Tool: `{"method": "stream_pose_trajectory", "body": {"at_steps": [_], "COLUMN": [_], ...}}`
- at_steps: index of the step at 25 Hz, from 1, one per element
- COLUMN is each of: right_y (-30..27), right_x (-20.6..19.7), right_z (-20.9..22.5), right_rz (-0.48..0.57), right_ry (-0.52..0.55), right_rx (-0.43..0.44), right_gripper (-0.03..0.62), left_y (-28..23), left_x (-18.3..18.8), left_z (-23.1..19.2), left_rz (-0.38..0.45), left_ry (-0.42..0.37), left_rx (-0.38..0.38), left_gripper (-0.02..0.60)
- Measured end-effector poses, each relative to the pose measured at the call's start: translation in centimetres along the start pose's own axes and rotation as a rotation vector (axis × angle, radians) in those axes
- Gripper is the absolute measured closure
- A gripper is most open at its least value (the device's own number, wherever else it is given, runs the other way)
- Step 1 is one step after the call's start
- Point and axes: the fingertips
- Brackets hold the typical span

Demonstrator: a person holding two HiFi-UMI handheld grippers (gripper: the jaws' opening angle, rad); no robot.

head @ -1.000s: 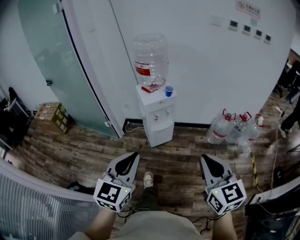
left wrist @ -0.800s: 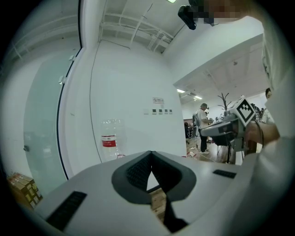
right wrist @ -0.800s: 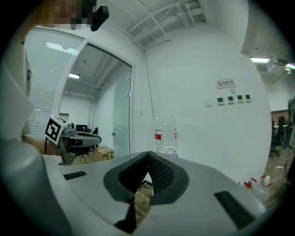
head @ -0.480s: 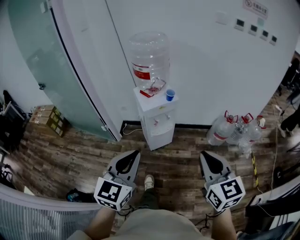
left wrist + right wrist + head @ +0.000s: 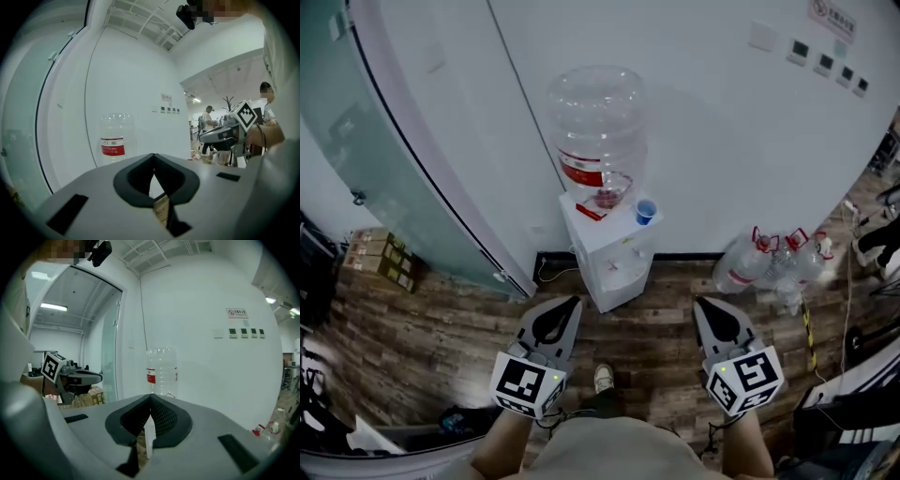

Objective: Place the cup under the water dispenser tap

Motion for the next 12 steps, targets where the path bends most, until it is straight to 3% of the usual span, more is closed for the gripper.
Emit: {"method": "stream_pose_trajectory", "body": {"at_steps": [6,12], "right_y": [-7.4,-12.5], "right_x": [0.8,1.3], "right_z": [1.6,3.8], "right_rz": [0.008,0.044], "right_ry": [-0.021,-0.036], "right_rx": [-0.05,-0.101], "right_gripper": [0.588,0.588], "left_y": [-5.3,-9.4], "left_x": [-0.4,-1.1], "left_z": [-5.8,-9.0], "left_rz": [0.008,0.023], "left_ry": [-0.016,-0.031], "left_rx": [-0.061,-0.102], "left_gripper": [0.577,0.577]}}
Point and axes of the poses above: the fingertips, and each gripper's own axes: y backward along the fingers, z to its right, x out of its top, and after that the axes turned 6 degrees about z, right-handed
